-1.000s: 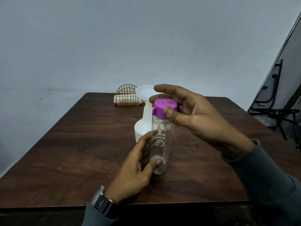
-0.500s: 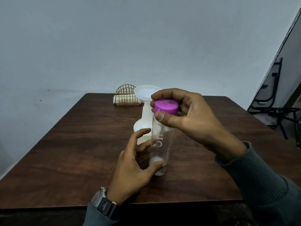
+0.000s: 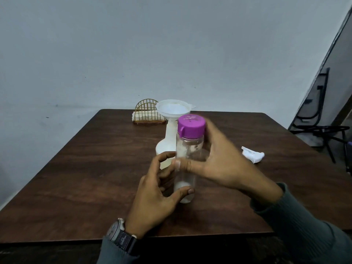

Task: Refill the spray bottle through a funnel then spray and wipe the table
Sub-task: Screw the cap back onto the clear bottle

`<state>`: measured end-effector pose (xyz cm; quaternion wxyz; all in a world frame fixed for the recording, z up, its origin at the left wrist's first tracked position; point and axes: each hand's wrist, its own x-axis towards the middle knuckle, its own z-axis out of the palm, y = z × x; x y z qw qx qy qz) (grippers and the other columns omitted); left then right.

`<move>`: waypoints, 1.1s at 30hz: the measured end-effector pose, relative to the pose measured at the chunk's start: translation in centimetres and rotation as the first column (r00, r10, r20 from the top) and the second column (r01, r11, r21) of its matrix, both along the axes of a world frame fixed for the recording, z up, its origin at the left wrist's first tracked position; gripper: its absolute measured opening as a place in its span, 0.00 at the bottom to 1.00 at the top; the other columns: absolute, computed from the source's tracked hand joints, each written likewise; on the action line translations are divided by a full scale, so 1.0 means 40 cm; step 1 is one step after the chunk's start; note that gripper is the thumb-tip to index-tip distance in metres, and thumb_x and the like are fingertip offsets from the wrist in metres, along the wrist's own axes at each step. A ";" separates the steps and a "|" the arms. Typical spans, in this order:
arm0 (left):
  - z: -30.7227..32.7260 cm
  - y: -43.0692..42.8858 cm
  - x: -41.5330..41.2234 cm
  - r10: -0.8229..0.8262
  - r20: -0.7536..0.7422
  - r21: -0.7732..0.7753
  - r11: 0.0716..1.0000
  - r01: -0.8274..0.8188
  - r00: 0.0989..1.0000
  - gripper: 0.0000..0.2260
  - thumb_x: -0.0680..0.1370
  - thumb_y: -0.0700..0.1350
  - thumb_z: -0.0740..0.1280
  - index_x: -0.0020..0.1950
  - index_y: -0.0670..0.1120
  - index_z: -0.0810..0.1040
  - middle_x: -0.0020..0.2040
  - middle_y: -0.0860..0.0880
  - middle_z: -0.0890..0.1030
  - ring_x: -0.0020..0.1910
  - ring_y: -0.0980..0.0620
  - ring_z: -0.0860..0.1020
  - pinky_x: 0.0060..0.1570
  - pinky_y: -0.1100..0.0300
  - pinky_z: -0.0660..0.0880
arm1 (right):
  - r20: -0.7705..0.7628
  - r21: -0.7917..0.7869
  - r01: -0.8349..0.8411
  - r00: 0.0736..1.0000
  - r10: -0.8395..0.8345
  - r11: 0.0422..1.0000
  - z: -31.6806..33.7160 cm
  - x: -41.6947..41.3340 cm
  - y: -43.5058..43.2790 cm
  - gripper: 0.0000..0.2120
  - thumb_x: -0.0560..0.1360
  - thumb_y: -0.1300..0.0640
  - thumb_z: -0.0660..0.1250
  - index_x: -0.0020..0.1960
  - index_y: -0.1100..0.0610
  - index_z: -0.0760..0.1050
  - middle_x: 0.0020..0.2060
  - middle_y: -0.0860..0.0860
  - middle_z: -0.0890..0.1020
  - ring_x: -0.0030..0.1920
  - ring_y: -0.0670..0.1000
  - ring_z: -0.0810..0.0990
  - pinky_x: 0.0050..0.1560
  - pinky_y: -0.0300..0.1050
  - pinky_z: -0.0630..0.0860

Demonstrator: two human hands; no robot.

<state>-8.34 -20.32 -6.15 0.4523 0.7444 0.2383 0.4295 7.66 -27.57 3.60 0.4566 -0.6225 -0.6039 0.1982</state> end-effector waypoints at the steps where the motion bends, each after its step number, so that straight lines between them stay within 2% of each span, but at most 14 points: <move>1: 0.000 0.000 -0.001 0.002 -0.006 0.005 1.000 -0.002 1.000 0.36 0.69 0.36 0.82 0.68 0.59 0.70 0.56 0.60 0.87 0.58 0.59 0.85 0.54 0.66 0.81 | 0.015 -0.042 0.013 1.000 -0.012 0.999 -0.023 -0.001 -0.005 0.43 0.63 0.44 0.84 0.72 0.36 0.65 0.62 0.42 0.83 0.63 0.42 0.83 0.66 0.51 0.80; 3: 0.002 0.000 -0.003 -0.004 -0.013 0.003 1.000 0.004 1.000 0.36 0.69 0.38 0.82 0.68 0.63 0.69 0.58 0.61 0.87 0.60 0.59 0.85 0.55 0.61 0.82 | 0.011 -0.077 0.051 0.999 -0.050 0.996 -0.062 -0.007 -0.018 0.43 0.63 0.42 0.80 0.73 0.34 0.64 0.62 0.40 0.83 0.63 0.43 0.83 0.65 0.56 0.80; 5: 0.003 -0.002 -0.004 -0.016 -0.015 -0.004 1.000 0.016 1.000 0.36 0.69 0.42 0.82 0.68 0.65 0.68 0.60 0.61 0.86 0.61 0.59 0.84 0.57 0.57 0.83 | 0.024 -0.070 0.084 0.996 -0.083 0.994 -0.088 -0.009 -0.026 0.36 0.63 0.41 0.78 0.69 0.37 0.69 0.60 0.39 0.84 0.60 0.42 0.84 0.61 0.57 0.82; 7: 0.005 -0.005 -0.005 -0.028 -0.001 -0.020 0.999 0.028 1.000 0.36 0.68 0.46 0.82 0.69 0.64 0.69 0.61 0.59 0.86 0.62 0.58 0.84 0.59 0.59 0.82 | 0.029 -0.064 0.113 0.993 -0.112 0.992 -0.094 -0.007 -0.032 0.31 0.64 0.43 0.78 0.65 0.41 0.74 0.56 0.39 0.86 0.58 0.40 0.85 0.59 0.55 0.84; 9: 0.003 -0.006 -0.004 -0.030 0.012 -0.038 0.999 0.030 0.999 0.37 0.66 0.45 0.82 0.70 0.62 0.70 0.61 0.58 0.86 0.62 0.57 0.84 0.60 0.60 0.81 | 0.042 -0.052 0.122 0.992 -0.120 0.991 -0.093 -0.003 -0.036 0.28 0.66 0.45 0.79 0.64 0.43 0.76 0.54 0.39 0.87 0.56 0.39 0.85 0.58 0.53 0.84; 13: 0.001 -0.004 -0.003 -0.028 0.013 -0.032 0.999 0.028 1.000 0.38 0.66 0.40 0.84 0.69 0.63 0.71 0.61 0.57 0.86 0.62 0.56 0.84 0.60 0.59 0.81 | 0.056 -0.035 0.131 0.990 -0.129 0.991 -0.091 0.001 -0.043 0.27 0.67 0.45 0.79 0.64 0.42 0.76 0.54 0.36 0.86 0.55 0.39 0.85 0.60 0.54 0.83; 17: 0.005 -0.009 -0.002 -0.025 0.018 -0.039 0.999 0.026 1.000 0.37 0.66 0.41 0.84 0.67 0.63 0.71 0.60 0.57 0.87 0.61 0.55 0.85 0.59 0.59 0.82 | 0.021 -0.025 0.125 0.992 -0.124 0.992 -0.096 0.005 -0.047 0.28 0.69 0.50 0.81 0.65 0.43 0.76 0.55 0.38 0.86 0.55 0.40 0.86 0.57 0.54 0.84; 22: 0.009 -0.007 -0.014 -0.025 0.029 -0.057 0.998 0.027 0.999 0.39 0.61 0.44 0.86 0.67 0.62 0.73 0.61 0.56 0.86 0.63 0.55 0.84 0.64 0.52 0.80 | -0.003 0.000 0.139 0.990 -0.139 0.990 -0.083 0.023 -0.058 0.27 0.68 0.52 0.82 0.64 0.44 0.77 0.56 0.38 0.86 0.56 0.40 0.85 0.57 0.52 0.85; 25: 0.036 0.009 -0.029 0.009 0.064 -0.031 0.999 -0.007 0.998 0.40 0.59 0.44 0.86 0.66 0.57 0.74 0.60 0.55 0.87 0.61 0.54 0.85 0.62 0.55 0.81 | -0.026 0.036 0.194 0.981 -0.193 0.980 -0.045 0.068 -0.062 0.27 0.66 0.50 0.83 0.62 0.45 0.78 0.54 0.38 0.87 0.54 0.41 0.86 0.57 0.47 0.83; 27: 0.061 0.025 -0.037 0.072 0.097 0.002 0.997 -0.073 0.993 0.36 0.58 0.46 0.85 0.63 0.55 0.76 0.54 0.53 0.89 0.53 0.52 0.88 0.56 0.60 0.83 | -0.095 0.078 0.250 0.966 -0.242 0.965 -0.012 0.116 -0.050 0.26 0.66 0.54 0.84 0.61 0.48 0.78 0.52 0.42 0.88 0.52 0.44 0.88 0.55 0.45 0.83; 30: 0.093 0.063 -0.050 0.229 0.116 0.057 0.970 -0.236 0.967 0.24 0.61 0.54 0.81 0.54 0.54 0.79 0.40 0.51 0.87 0.39 0.53 0.86 0.45 0.63 0.83 | -0.147 0.126 0.346 0.933 -0.328 0.930 0.037 0.198 0.012 0.25 0.68 0.57 0.83 0.60 0.49 0.76 0.53 0.47 0.87 0.53 0.49 0.87 0.55 0.49 0.84; 33: 0.113 0.132 -0.054 0.356 0.137 0.032 0.931 -0.363 0.924 0.13 0.71 0.57 0.75 0.50 0.51 0.80 0.36 0.49 0.85 0.37 0.51 0.85 0.42 0.56 0.83 | -0.099 0.147 0.449 0.893 -0.439 0.881 0.056 0.295 0.135 0.29 0.69 0.52 0.83 0.65 0.50 0.74 0.54 0.47 0.85 0.51 0.48 0.87 0.55 0.53 0.85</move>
